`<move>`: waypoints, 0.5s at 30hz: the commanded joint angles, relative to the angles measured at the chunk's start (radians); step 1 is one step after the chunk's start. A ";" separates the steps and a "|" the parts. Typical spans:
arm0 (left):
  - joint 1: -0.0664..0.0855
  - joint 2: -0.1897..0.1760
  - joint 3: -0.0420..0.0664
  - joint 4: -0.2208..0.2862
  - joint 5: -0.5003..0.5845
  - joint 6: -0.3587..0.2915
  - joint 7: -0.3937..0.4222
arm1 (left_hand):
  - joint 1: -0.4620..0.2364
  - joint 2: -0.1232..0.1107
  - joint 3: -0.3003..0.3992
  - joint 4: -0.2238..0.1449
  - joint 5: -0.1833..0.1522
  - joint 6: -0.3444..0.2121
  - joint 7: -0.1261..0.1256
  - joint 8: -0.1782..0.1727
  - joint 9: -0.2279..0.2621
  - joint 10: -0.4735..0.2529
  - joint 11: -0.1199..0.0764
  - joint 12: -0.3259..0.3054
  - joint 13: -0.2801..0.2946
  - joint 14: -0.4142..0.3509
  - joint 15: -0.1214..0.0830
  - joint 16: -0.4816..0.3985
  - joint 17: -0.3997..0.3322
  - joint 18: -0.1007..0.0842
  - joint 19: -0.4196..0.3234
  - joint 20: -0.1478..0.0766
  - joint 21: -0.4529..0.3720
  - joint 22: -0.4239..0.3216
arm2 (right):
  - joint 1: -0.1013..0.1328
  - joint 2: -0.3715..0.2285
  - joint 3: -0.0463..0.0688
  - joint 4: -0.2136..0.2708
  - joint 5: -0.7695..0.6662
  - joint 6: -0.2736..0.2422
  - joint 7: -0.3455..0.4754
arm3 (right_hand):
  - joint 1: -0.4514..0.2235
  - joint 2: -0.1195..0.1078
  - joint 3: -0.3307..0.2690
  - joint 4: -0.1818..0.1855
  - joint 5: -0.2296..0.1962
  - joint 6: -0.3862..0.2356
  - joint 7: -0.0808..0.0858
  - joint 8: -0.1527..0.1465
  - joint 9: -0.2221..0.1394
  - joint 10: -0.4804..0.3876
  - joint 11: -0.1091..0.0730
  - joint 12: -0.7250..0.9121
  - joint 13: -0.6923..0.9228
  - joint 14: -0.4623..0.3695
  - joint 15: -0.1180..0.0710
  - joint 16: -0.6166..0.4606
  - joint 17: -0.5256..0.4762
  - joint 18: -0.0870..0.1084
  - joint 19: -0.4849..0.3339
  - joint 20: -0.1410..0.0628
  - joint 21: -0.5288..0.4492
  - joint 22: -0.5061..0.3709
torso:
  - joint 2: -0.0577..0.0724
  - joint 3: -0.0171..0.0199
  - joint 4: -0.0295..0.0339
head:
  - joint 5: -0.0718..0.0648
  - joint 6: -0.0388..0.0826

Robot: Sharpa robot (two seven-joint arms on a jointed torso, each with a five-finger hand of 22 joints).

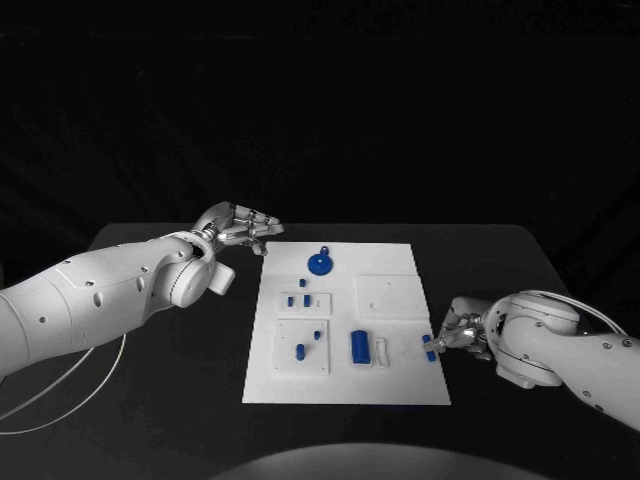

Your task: Assemble the parts on the task board

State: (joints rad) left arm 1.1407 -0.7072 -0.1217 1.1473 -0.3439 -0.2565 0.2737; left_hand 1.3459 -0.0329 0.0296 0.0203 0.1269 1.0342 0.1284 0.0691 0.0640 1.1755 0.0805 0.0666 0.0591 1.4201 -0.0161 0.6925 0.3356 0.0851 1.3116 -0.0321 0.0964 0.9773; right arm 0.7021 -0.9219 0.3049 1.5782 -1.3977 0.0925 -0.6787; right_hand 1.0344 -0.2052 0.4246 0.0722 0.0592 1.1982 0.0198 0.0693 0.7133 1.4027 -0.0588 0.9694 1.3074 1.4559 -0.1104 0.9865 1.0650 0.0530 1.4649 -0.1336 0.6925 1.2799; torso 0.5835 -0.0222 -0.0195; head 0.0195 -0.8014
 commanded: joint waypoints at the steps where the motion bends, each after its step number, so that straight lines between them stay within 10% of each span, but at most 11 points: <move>1: 0.000 0.001 0.001 0.004 0.000 0.002 0.009 | -0.007 0.000 -0.004 0.001 0.003 0.001 0.001 -0.004 0.001 -0.006 0.001 -0.003 0.001 0.002 -0.003 0.001 0.000 -0.015 -0.001 -0.005 0.003 0.001 | -0.002 0.010 -0.004 -0.003 -0.022 -0.013 -0.010 | -0.010 0.001 0.000 0.006 -0.006 -0.002 -0.008 -0.005 0.011 -0.001 0.001 -0.002 0.059 0.002 0.002 -0.004 -0.001 0.010 0.053 0.003 0.001 -0.001 | 0.000 0.0005 -0.0008 | 0.003 -0.002; 15: 0.000 -0.002 0.001 0.006 0.002 0.007 0.003 | -0.009 0.001 -0.006 0.003 0.002 -0.004 0.002 -0.004 0.001 -0.006 0.002 -0.003 0.001 0.002 -0.003 0.001 0.000 -0.015 -0.001 -0.004 0.002 0.000 | -0.004 0.042 -0.035 -0.034 -0.117 -0.027 -0.017 | -0.004 0.004 0.014 -0.014 -0.007 0.002 -0.018 -0.005 0.119 -0.001 -0.004 -0.006 0.057 0.001 -0.002 -0.007 -0.002 0.006 0.053 -0.001 0.001 -0.003 | 0.000 -0.0006 0.0005 | 0.009 -0.004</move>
State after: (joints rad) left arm 1.1407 -0.7098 -0.1217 1.1499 -0.3439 -0.2557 0.2719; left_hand 1.3459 -0.0329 0.0270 0.0230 0.1269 1.0342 0.1284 0.0691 0.0640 1.1755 0.0804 0.0666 0.0590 1.4201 -0.0162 0.6925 0.3356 0.0852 1.3117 -0.0321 0.0964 0.9772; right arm 0.6998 -0.8817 0.2718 1.5470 -1.4553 0.0694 -0.6877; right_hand 1.0344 -0.2052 0.4357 0.0611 0.0544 1.2061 0.0049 0.0700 0.8348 1.4028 -0.0589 0.9663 1.3074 1.4559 -0.1104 0.9825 1.0642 0.0529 1.4649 -0.1336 0.6926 1.2785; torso 0.5830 -0.0222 -0.0192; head 0.0268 -0.8049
